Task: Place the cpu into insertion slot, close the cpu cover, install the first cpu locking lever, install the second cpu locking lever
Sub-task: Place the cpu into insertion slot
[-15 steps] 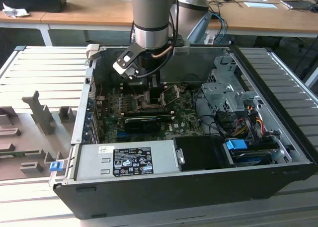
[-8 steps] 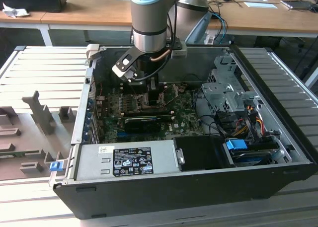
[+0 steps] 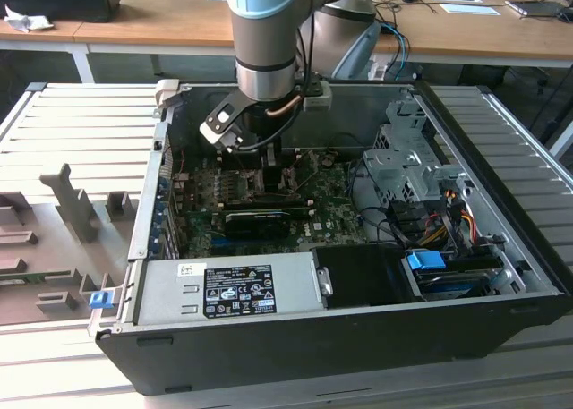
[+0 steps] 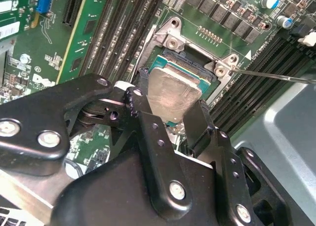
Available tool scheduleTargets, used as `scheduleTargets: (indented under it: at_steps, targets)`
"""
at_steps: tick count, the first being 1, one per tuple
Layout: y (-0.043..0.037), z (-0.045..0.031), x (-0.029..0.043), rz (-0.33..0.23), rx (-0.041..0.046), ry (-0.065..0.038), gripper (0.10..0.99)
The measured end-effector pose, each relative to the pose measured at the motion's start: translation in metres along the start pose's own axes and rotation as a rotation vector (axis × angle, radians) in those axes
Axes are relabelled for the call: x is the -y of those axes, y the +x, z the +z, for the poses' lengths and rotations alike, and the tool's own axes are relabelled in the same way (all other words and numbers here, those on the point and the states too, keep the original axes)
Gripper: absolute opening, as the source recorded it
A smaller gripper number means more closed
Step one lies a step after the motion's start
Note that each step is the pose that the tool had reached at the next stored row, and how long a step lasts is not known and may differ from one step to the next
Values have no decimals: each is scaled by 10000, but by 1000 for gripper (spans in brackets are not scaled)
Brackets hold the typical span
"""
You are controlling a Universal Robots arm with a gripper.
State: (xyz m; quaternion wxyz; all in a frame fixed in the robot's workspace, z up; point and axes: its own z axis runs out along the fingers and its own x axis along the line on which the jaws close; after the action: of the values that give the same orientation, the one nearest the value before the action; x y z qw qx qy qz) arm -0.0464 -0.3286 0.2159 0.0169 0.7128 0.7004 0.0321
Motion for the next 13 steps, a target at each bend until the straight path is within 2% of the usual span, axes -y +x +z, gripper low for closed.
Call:
scheduleTargets:
  at_steps: [5,10,13]
  targets:
    - [28,39,3,-43,-4,-1,525]
    - [109,90,8,-69,-5,1,525]
    - [114,133,11,-69,-4,2,525]
